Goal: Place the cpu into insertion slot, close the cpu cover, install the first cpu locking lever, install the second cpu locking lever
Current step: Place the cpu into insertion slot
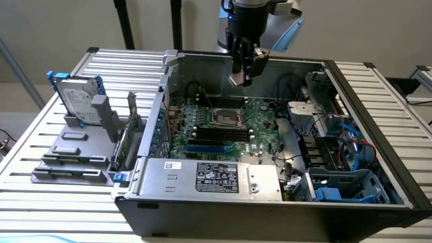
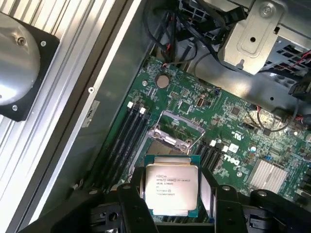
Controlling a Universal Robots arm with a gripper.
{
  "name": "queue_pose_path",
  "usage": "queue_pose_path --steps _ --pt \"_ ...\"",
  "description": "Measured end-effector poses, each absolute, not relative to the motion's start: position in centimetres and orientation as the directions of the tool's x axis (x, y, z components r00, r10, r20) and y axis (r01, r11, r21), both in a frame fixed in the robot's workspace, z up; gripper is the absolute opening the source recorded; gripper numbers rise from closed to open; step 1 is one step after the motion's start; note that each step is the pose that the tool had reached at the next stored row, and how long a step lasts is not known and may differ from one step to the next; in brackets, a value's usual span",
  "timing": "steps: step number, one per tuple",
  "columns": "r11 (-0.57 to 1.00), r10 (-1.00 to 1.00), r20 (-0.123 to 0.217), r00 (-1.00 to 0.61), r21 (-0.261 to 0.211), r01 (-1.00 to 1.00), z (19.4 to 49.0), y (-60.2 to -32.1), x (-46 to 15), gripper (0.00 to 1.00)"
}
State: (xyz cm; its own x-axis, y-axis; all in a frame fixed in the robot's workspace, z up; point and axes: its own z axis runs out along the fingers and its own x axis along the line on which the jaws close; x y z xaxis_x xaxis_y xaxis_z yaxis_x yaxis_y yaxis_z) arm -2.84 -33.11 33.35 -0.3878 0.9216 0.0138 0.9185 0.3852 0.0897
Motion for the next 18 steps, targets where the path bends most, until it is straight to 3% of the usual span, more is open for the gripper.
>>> queue_pose_path --steps 18 --pt "0.124 0.992 0.017 -0.126 0.073 0.99 33.02 -33.11 -2.84 0.55"
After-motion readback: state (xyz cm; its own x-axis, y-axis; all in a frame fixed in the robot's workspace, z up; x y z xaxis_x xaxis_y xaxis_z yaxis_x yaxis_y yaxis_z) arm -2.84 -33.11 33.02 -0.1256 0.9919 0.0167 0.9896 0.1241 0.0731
